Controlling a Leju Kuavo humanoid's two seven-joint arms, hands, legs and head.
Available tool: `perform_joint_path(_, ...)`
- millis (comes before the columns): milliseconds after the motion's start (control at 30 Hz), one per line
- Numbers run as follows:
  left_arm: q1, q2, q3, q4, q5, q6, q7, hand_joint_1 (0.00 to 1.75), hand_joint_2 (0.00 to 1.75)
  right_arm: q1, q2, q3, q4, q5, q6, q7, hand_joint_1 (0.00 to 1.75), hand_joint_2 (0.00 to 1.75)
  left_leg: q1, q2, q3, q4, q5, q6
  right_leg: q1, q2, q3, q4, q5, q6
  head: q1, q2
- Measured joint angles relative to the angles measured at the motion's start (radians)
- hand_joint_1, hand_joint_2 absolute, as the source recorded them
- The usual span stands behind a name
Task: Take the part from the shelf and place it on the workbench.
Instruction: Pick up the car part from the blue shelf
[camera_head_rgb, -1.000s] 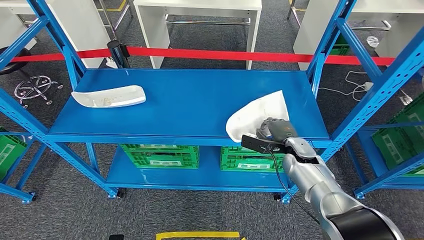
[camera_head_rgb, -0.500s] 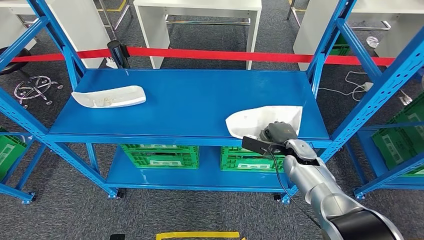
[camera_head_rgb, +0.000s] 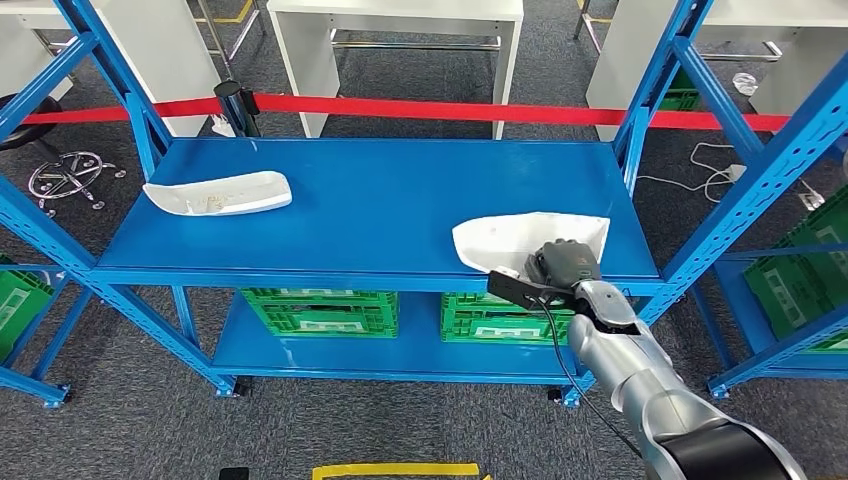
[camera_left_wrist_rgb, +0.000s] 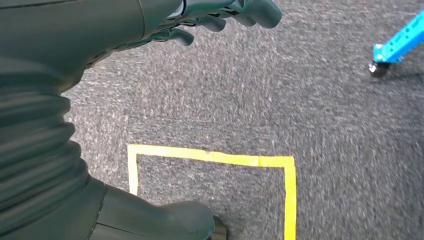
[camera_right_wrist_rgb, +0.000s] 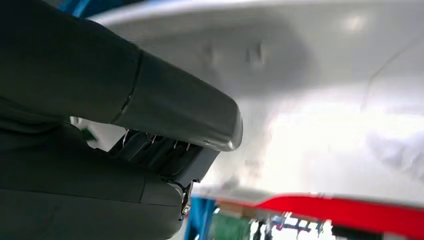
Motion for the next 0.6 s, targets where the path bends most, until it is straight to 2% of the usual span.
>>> perform_joint_path(133, 0.0, 0.0, 0.0, 0.0, -0.008, 0.008, 0.004, 0.0, 1.75, -0.001, 0.0, 0.004, 0.0, 0.055, -0.09, 0.085, 1.75, 0.0, 0.0, 0.0, 0.0, 0.0, 0.0, 0.0, 0.0, 0.0, 0.0, 0.0, 0.0, 0.0, 0.0, 0.0)
perform_joint_path(333, 0.002, 0.0, 0.0, 0.0, -0.013, 0.008, 0.003, 0.0, 1.75, -0.004, -0.004, 0.012, 0.0, 0.104, -0.126, 0.204, 1.75, 0.0, 0.0, 0.0, 0.0, 0.0, 0.0, 0.0, 0.0, 0.0, 0.0, 0.0, 0.0, 0.0, 0.0, 0.0)
perform_joint_path(533, 0.008, 0.005, 0.002, 0.0, -0.007, -0.02, -0.022, 0.0, 1.75, -0.005, -0.019, 0.012, 0.0, 0.112, -0.152, 0.235, 1.75, 0.0, 0.0, 0.0, 0.0, 0.0, 0.0, 0.0, 0.0, 0.0, 0.0, 0.0, 0.0, 0.0, 0.0, 0.0)
perform_joint_path(600, 0.009, 0.007, 0.003, 0.0, -0.006, -0.033, -0.033, 0.0, 1.75, -0.005, -0.022, 0.012, 0.0, 0.114, -0.174, 0.232, 0.87, 0.0, 0.0, 0.0, 0.0, 0.0, 0.0, 0.0, 0.0, 0.0, 0.0, 0.0, 0.0, 0.0, 0.0, 0.0)
